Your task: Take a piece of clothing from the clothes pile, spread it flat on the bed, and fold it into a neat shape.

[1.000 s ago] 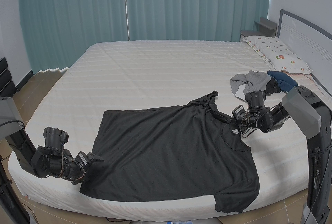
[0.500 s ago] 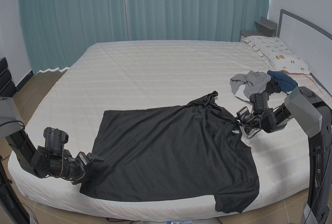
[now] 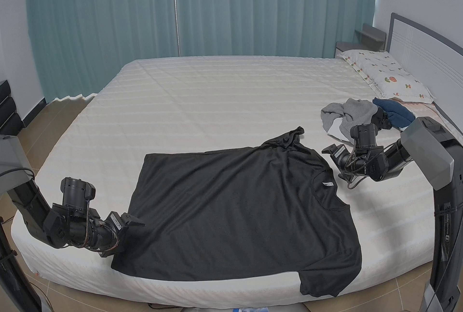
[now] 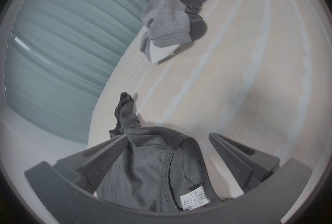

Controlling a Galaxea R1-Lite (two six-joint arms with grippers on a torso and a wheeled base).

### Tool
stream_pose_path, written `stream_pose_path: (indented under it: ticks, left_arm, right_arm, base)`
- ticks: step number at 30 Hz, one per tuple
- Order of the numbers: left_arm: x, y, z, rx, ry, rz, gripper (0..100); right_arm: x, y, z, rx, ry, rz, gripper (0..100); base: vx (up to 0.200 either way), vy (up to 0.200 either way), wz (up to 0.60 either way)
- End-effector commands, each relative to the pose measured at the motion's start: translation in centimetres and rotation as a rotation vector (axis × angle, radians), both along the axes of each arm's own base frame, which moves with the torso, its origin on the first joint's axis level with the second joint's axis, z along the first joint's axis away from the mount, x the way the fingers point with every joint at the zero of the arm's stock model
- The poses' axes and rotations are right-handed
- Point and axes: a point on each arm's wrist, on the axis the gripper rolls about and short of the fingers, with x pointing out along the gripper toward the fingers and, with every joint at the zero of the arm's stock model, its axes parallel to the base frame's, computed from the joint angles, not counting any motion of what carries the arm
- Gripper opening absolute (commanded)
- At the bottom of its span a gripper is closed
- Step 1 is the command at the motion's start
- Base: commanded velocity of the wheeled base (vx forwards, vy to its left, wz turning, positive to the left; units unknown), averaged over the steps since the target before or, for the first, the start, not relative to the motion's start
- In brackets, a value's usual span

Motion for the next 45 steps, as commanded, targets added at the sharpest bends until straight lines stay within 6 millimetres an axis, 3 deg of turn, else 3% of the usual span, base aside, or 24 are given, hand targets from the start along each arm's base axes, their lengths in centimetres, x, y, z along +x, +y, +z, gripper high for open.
stream_pose_path:
  ticks: [1, 9, 16, 25, 26, 30, 40, 45]
  left_arm:
    - [0.0, 0.0, 0.0, 0.0, -0.002, 0.0, 100]
    - [0.0, 0.0, 0.0, 0.0, -0.002, 0.0, 100]
    - [0.0, 0.0, 0.0, 0.0, -0.002, -0.002, 100]
    - [0.0, -0.1, 0.0, 0.001, -0.003, -0.004, 100]
    - [0.0, -0.1, 0.0, 0.001, -0.001, -0.004, 100]
    - [0.0, -0.1, 0.0, 0.001, -0.001, -0.006, 100]
    - [-0.1, -0.1, -0.1, 0.004, 0.0, -0.011, 100]
    - [-0.1, -0.2, -0.1, 0.004, 0.0, -0.012, 100]
  right_arm:
    - [0.3, 0.9, 0.9, -0.143, -0.051, 0.116, 100]
    - [1.7, 1.6, 1.6, -0.299, -0.094, 0.237, 100]
    - [3.0, 3.2, 0.5, -0.352, -0.067, 0.293, 100]
    - [4.7, 3.5, -1.2, -0.373, -0.057, 0.272, 100]
    - [4.8, 3.5, -1.4, -0.378, -0.054, 0.271, 0]
    - [5.0, 3.9, -2.4, -0.395, -0.048, 0.264, 0]
    - [7.0, 2.9, -1.2, -0.419, -0.123, 0.133, 0]
    - [7.5, 2.4, -2.6, -0.422, -0.14, 0.106, 0]
  base:
    - [0.0, 0.0, 0.0]
    - [0.0, 0.0, 0.0]
    - [0.0, 0.0, 0.0]
    - [0.0, 0.0, 0.0]
    - [0.0, 0.0, 0.0]
    - [0.0, 0.0, 0.0]
    - [0.0, 0.0, 0.0]
    - [0.0, 0.0, 0.0]
